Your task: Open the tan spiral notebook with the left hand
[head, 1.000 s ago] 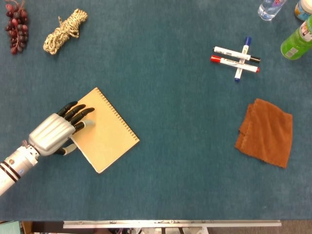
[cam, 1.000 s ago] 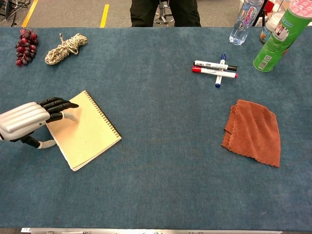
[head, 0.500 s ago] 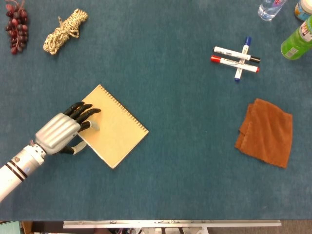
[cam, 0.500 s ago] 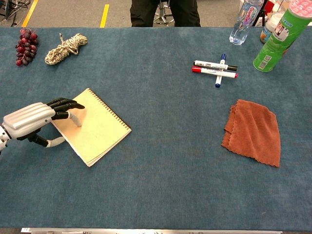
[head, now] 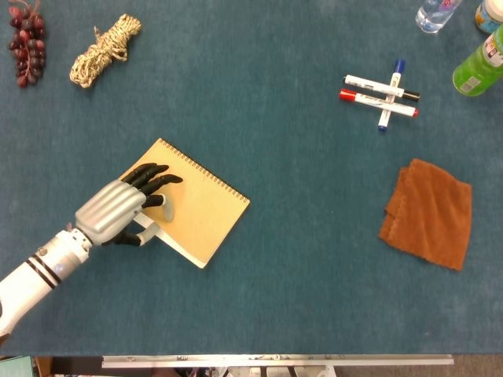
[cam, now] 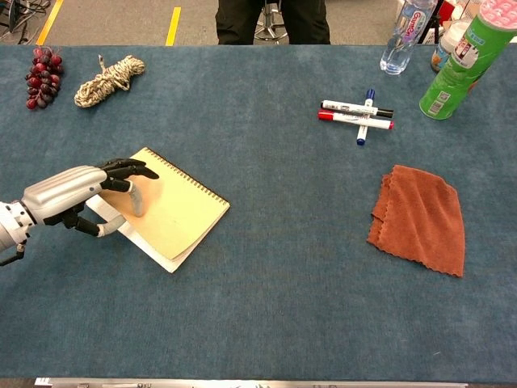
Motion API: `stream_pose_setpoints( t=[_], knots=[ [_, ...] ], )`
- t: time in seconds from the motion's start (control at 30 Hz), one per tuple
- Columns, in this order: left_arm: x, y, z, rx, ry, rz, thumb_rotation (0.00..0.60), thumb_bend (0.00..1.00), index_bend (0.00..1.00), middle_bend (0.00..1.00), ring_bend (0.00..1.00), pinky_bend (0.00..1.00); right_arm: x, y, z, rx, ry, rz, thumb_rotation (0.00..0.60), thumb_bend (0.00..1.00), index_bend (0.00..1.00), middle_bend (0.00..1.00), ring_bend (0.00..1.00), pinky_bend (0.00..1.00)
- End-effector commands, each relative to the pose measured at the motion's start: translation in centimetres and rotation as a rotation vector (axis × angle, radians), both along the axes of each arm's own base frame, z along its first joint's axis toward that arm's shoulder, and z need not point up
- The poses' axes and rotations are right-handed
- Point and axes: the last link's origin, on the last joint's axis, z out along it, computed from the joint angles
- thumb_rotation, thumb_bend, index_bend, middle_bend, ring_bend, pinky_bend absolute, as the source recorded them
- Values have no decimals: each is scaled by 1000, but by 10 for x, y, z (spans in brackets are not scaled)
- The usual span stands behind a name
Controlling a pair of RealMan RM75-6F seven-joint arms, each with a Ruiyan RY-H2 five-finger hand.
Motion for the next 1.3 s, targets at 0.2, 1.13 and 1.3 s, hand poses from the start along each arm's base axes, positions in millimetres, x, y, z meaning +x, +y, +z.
stream_pose_setpoints(
  t=[0.2,1.13,1.3],
  knots=[
    [11,6,0,-18,-32,13,600,471,637,194,3,19,-2,1,1,-9,-4,0,600,207,229,228,184,291],
    [16,17,101,78,124,-67,600,471,647,200,5,19,4,6,-6,-7,-23,29,600,207,229,230,184,292],
    [43,18,85,43,140,-175,600,471,646,200,4,0,1,9,-4,-17,-27,24,600,207,229,230,184,292]
  ],
)
